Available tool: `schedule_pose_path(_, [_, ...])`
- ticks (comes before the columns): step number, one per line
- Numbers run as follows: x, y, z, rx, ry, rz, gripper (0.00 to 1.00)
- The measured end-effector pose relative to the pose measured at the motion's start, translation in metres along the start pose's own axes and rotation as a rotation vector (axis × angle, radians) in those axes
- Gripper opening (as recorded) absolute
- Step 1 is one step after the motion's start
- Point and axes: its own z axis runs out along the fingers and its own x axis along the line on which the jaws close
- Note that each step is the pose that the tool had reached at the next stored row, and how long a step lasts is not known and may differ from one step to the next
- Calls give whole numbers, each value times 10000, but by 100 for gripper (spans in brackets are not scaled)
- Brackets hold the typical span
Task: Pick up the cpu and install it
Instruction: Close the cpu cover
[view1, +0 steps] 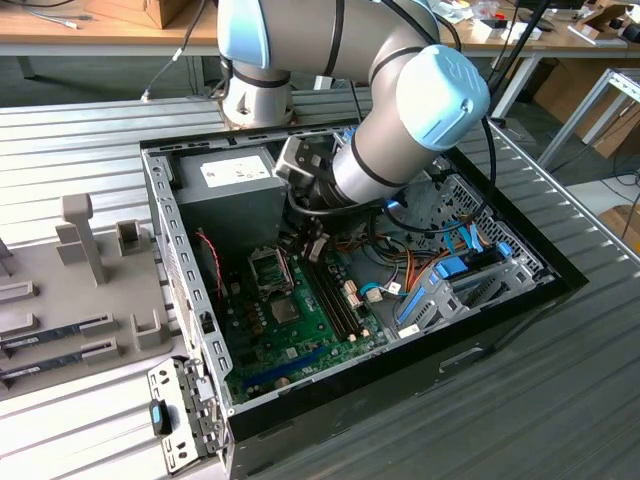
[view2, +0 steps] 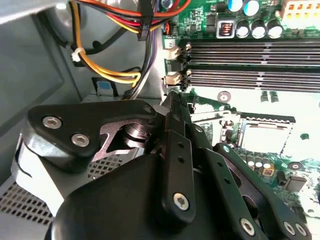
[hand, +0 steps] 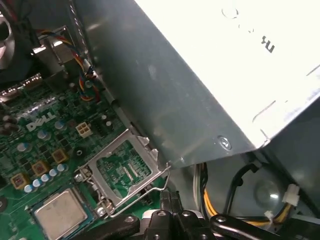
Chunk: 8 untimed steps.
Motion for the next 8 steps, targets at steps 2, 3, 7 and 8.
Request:
schedule_pose_path(2, [-15, 9, 4, 106, 149, 32, 11])
schedule_pose_path(3, [-15, 9, 4, 107, 150, 32, 11])
schedule_pose_path(7, [-26, 16, 7, 109, 153, 33, 11])
schedule_pose_path(8, [-35, 22, 9, 102, 142, 32, 11])
